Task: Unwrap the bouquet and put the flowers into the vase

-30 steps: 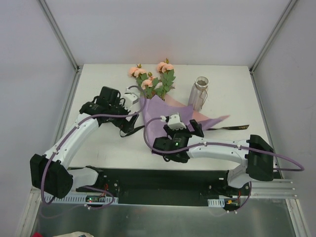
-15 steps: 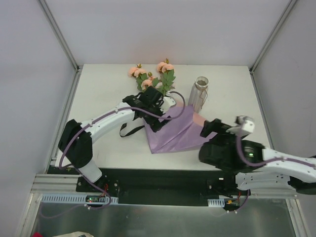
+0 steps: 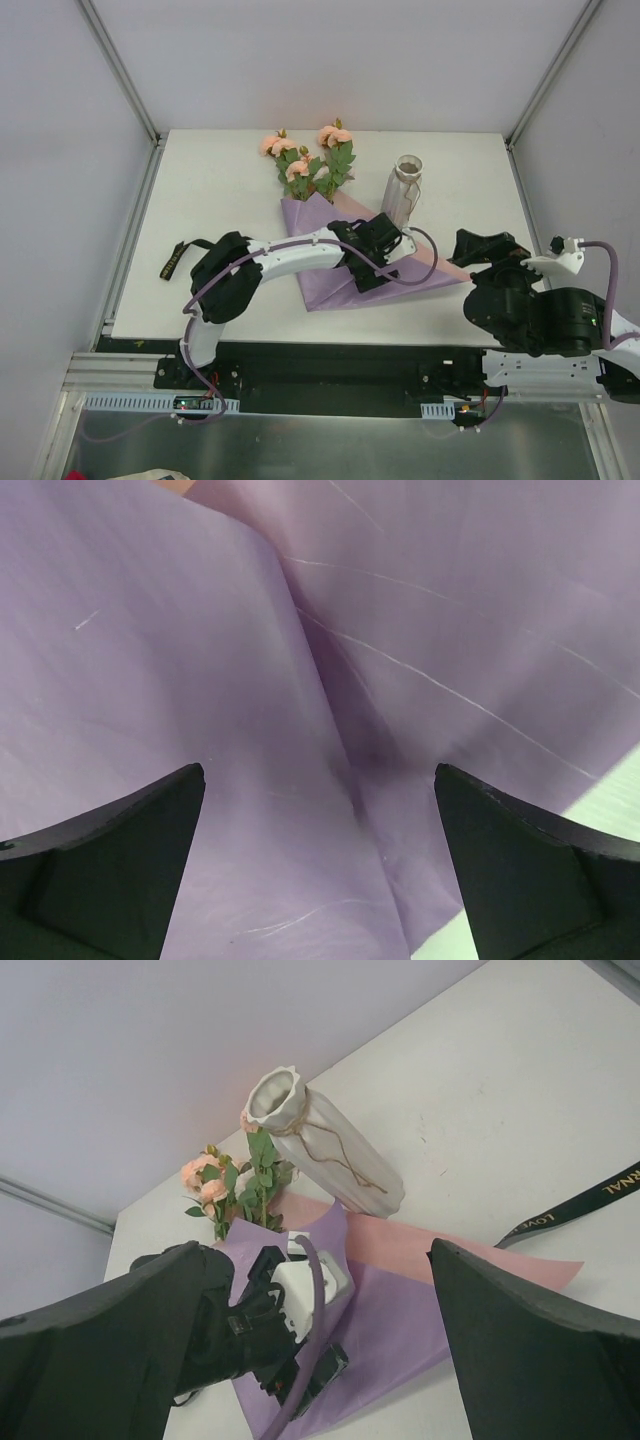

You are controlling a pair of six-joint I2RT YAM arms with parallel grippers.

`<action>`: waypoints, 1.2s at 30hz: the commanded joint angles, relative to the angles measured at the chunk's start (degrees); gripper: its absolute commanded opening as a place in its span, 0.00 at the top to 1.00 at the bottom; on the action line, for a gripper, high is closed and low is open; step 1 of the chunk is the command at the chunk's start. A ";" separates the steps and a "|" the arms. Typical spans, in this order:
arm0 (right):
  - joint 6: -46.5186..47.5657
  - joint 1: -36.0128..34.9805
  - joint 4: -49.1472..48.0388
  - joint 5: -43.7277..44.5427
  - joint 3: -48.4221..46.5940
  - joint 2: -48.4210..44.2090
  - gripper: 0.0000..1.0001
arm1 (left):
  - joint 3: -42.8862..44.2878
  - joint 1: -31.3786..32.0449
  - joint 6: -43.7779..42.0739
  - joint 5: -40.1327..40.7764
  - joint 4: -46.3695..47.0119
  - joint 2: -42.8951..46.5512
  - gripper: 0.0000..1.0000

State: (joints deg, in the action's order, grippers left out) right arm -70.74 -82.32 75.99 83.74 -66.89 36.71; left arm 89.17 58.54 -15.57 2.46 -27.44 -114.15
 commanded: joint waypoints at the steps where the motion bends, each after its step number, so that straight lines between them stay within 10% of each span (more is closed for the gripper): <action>1: 1.48 0.06 18.14 4.67 0.36 -1.20 0.02 | 2.15 2.53 -0.15 10.61 3.17 -2.13 0.01; 7: 1.48 0.15 18.41 4.76 0.01 -1.73 0.01 | 0.14 4.65 -7.10 27.41 11.35 -6.09 0.01; 13: 1.04 0.06 18.41 4.76 -0.25 -1.38 0.01 | -3.99 4.65 -10.26 32.24 16.79 -2.66 0.39; 20: 1.04 -0.03 18.41 4.76 -0.43 -0.06 0.01 | -7.78 4.56 -12.73 36.65 19.70 3.22 0.58; 36: 1.48 -0.12 18.41 5.64 0.01 1.17 0.01 | -27.36 -6.86 -8.16 37.44 14.35 31.17 0.57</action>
State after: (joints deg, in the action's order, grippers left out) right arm -69.84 -82.32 76.20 83.77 -66.52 36.16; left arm 66.26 54.59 -26.76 38.46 -8.88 -88.75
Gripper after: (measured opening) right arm 0.990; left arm 0.433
